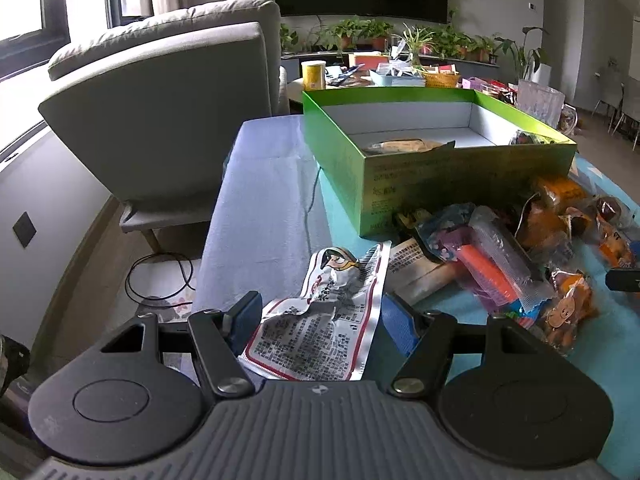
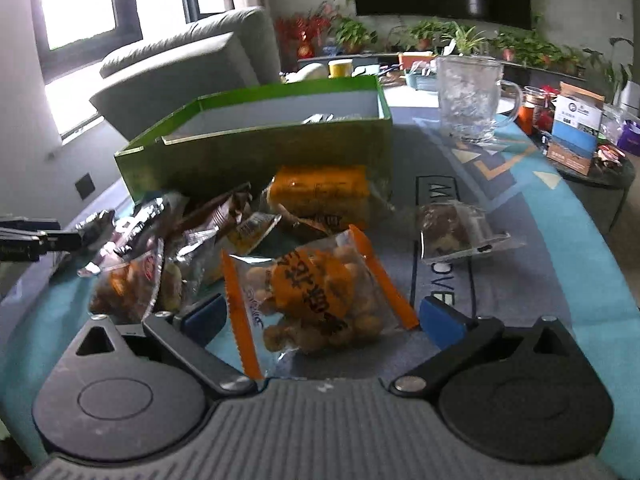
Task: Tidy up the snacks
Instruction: 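Grasp a white wrapper with left tool while right grasps orange peanut bag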
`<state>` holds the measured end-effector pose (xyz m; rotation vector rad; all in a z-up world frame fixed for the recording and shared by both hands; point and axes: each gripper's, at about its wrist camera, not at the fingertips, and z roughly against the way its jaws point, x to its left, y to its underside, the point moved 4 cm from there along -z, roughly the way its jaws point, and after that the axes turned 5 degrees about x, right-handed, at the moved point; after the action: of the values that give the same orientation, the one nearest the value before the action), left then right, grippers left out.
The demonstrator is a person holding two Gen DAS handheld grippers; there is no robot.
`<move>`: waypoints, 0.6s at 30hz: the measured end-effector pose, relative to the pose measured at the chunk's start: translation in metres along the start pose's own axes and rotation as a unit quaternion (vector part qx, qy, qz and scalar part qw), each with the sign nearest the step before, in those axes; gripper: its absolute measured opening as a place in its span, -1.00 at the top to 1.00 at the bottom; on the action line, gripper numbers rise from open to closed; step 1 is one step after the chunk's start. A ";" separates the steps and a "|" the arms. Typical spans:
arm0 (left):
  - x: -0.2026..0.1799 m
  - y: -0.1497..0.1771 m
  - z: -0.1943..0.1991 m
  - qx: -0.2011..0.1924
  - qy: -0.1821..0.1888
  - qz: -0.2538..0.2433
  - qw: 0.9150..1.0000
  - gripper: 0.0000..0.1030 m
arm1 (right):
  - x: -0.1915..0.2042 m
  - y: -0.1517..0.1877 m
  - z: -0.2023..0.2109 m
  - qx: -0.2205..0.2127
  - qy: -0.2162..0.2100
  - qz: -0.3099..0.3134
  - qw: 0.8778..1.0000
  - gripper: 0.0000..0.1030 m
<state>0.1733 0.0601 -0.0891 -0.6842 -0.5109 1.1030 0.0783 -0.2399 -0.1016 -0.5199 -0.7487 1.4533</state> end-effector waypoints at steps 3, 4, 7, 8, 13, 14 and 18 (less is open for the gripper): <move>0.001 0.001 -0.005 0.004 0.001 0.000 1.000 -0.26 | 0.000 -0.001 -0.004 -0.001 0.001 0.018 1.000 -0.36; 0.001 0.001 -0.006 0.003 0.002 -0.001 1.000 -0.28 | 0.000 -0.002 -0.005 0.001 0.003 0.023 1.000 -0.36; 0.002 0.002 -0.007 0.002 0.004 0.001 1.000 -0.31 | 0.002 -0.003 -0.008 0.005 0.001 0.032 0.999 -0.36; 0.003 0.003 -0.007 0.001 0.006 0.003 1.000 -0.32 | 0.003 -0.004 -0.009 0.006 0.001 0.036 0.999 -0.36; 0.006 0.007 -0.009 0.007 0.010 0.021 1.000 -0.33 | 0.009 -0.007 -0.016 0.011 0.003 0.065 0.998 -0.36; 0.006 0.008 -0.009 0.005 0.010 0.024 1.000 -0.32 | 0.010 -0.007 -0.017 0.012 0.003 0.069 0.998 -0.36; 0.011 0.011 -0.007 -0.004 0.007 0.049 0.999 0.05 | 0.013 -0.011 -0.021 0.013 0.001 0.072 0.997 -0.36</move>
<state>0.1754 0.0717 -0.1011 -0.7289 -0.4741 1.1881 0.1010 -0.2249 -0.1061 -0.5638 -0.7009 1.5930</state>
